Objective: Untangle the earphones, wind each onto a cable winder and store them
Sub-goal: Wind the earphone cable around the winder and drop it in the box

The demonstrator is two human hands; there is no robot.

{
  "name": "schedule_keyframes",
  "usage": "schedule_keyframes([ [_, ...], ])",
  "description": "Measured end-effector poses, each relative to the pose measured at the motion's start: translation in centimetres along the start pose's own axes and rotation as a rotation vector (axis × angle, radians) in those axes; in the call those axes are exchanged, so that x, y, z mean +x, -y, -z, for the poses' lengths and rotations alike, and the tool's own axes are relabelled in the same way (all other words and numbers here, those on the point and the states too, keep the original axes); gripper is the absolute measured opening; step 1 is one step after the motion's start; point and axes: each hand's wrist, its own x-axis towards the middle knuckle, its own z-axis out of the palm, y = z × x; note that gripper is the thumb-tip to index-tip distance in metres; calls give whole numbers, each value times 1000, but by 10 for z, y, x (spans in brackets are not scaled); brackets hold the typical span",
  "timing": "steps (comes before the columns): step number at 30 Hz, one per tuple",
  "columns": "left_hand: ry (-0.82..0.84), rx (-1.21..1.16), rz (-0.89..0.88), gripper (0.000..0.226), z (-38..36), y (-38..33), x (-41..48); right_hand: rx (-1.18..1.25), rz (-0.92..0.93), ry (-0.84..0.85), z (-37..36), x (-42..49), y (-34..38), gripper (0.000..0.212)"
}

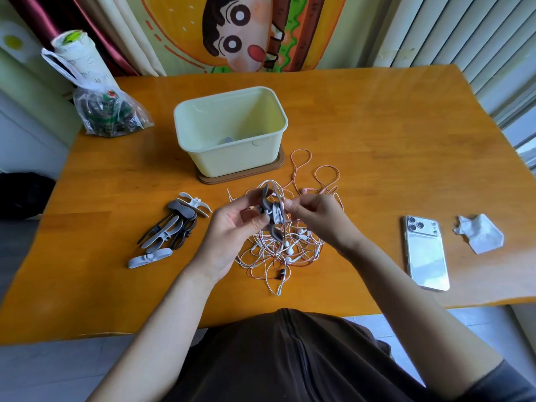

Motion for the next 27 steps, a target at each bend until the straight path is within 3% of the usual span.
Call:
schedule_keyframes([
  [6, -226, -276, 42, 34, -2, -2, 5, 85, -73, 73, -18, -9, -2, 29],
  [12, -454, -212, 95, 32, 7, 8, 11, -47, -4, 61, -25, -11, -3, 25],
  [15, -491, -76, 86, 34, 8, 12, 9, -133, 35, 63, -25, -11, 0, 23],
  [19, -496, 293, -43, 40, 9, 21, 8, -231, 89, 71, -26, -12, 4, 25],
  [23, -427, 559, -69, 49, 17, 34, 7, -272, 94, 82, -18, -10, 9, 25],
  [27, -267, 655, -18, 48, 20, 33, 5, -249, 77, 53, 2, -4, 14, 23],
])
